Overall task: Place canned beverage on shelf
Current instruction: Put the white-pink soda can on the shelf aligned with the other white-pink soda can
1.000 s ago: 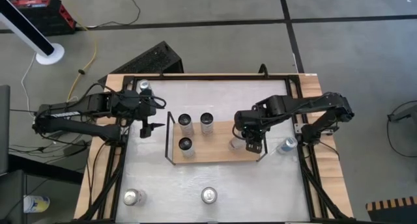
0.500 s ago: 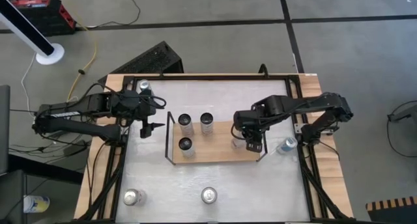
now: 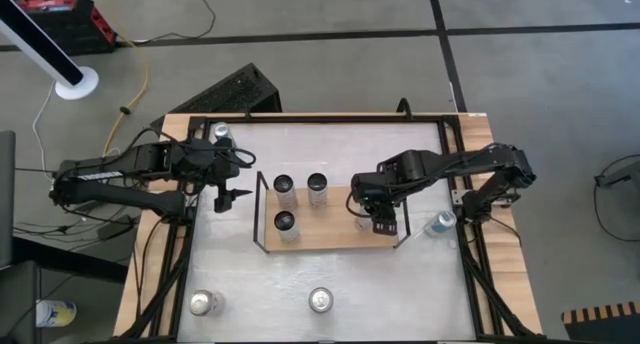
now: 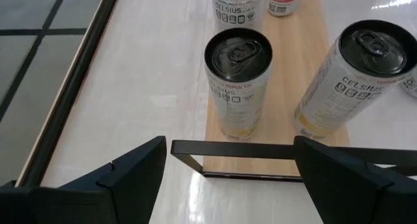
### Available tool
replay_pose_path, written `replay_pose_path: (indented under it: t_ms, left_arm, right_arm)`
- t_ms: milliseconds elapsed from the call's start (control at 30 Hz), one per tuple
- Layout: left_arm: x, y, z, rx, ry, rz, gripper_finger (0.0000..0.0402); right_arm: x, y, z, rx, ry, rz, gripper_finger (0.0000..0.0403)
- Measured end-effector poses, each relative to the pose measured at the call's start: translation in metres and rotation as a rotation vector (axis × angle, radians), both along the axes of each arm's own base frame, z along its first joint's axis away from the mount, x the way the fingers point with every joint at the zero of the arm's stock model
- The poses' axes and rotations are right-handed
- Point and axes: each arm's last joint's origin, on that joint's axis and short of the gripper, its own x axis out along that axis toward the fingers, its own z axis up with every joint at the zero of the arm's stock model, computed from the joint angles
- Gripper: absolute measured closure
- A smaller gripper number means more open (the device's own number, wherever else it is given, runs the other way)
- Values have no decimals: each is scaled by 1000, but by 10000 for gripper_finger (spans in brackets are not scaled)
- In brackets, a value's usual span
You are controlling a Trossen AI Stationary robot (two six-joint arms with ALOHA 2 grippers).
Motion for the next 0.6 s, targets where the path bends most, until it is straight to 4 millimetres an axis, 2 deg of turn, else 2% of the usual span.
replay_pose_path:
  t_ms: [433, 600]
  left_arm:
    - [0, 0, 0, 0, 0, 0, 83]
    - [0, 0, 0, 1, 0, 0, 83]
  right_arm:
    - [0, 0, 0, 2, -10, 3, 111]
    - [1, 0, 0, 7, -17, 1, 92]
